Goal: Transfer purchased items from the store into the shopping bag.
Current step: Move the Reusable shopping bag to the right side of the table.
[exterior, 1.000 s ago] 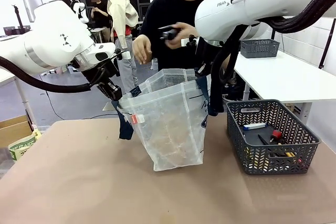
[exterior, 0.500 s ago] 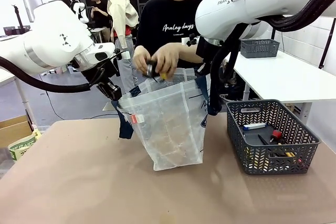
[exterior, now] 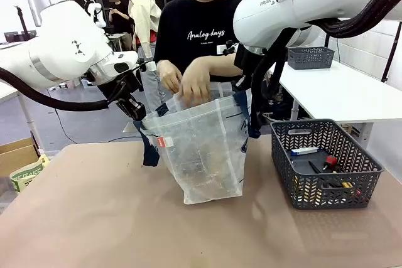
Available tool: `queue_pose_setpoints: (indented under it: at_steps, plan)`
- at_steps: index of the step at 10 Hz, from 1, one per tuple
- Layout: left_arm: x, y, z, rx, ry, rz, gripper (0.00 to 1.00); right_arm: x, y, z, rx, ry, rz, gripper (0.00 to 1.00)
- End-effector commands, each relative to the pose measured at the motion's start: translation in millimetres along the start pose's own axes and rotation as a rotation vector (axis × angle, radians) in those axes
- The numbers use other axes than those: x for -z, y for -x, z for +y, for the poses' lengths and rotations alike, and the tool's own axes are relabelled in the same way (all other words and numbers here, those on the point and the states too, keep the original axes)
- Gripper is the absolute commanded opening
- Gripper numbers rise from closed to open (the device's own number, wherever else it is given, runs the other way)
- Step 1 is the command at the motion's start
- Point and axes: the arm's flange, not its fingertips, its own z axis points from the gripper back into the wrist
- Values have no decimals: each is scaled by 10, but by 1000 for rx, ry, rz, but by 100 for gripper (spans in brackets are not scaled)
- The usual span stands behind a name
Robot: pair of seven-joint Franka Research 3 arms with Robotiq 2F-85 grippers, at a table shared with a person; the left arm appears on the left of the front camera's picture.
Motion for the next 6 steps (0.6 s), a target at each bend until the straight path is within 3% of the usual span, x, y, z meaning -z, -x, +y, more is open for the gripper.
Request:
queue_pose_setpoints:
  at_steps: [1, 6]
  plan:
    - [-3, 4, 10, -6, -1, 0, 0, -8, 4, -13, 3, 1, -1, 0]
    - [-3, 4, 10, -6, -1, 0, 0, -8, 4, -13, 3, 1, -1, 0]
